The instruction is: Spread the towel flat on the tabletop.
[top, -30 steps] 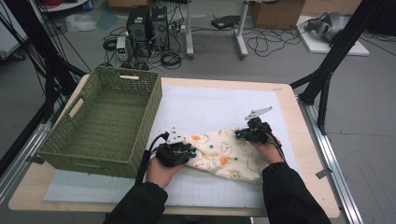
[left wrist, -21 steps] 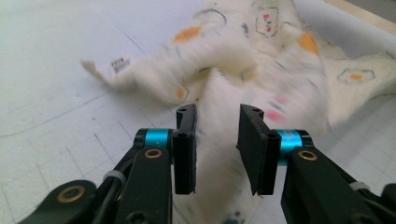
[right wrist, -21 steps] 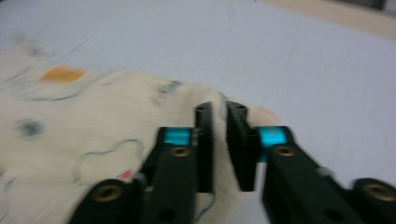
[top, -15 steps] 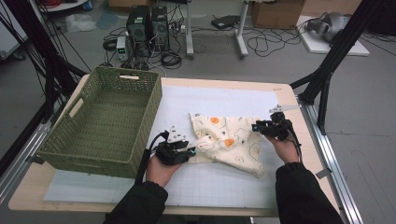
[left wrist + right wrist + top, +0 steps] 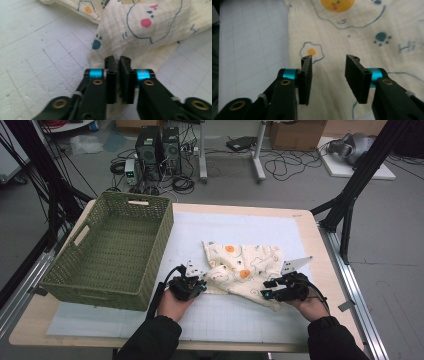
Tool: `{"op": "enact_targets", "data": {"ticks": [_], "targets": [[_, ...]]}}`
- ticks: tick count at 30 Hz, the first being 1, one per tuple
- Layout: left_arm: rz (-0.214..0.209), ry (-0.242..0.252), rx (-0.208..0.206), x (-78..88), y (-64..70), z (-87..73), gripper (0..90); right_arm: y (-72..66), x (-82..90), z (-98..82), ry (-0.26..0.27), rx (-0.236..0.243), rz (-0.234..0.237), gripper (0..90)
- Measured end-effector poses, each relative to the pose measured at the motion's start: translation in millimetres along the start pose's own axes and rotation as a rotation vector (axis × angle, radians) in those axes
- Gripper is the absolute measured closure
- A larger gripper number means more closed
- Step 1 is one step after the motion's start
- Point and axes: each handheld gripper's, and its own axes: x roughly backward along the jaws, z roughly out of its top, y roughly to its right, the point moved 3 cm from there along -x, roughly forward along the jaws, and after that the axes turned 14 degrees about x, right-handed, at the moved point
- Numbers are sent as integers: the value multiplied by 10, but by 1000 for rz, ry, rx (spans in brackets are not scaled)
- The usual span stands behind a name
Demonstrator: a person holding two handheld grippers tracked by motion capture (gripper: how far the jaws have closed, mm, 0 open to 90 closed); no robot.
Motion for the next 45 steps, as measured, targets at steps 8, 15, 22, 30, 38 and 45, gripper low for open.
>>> {"op": "enact_targets", "data": {"ticks": [8,15,22,30,38,45], "targets": [[-58,20,-34,266,149,-34,873,-36,-124,-50,-36,28,26,891],[-125,89,-18,494,226,2,781,-107,129,84,48,40,30,892],[-88,109,-37,344,199,193,688,156,50,88,-8,0,-76,667],[46,123,16,-135,8,390,748,393,-121,4,-50,-45,-147,556],[139,99,129,-457,-198,403,707,501,-151,-49,-55,-67,-193,684],[208,122,83,-449,-199,468,871,570,-159,1,-47,-78,-209,884]]}}
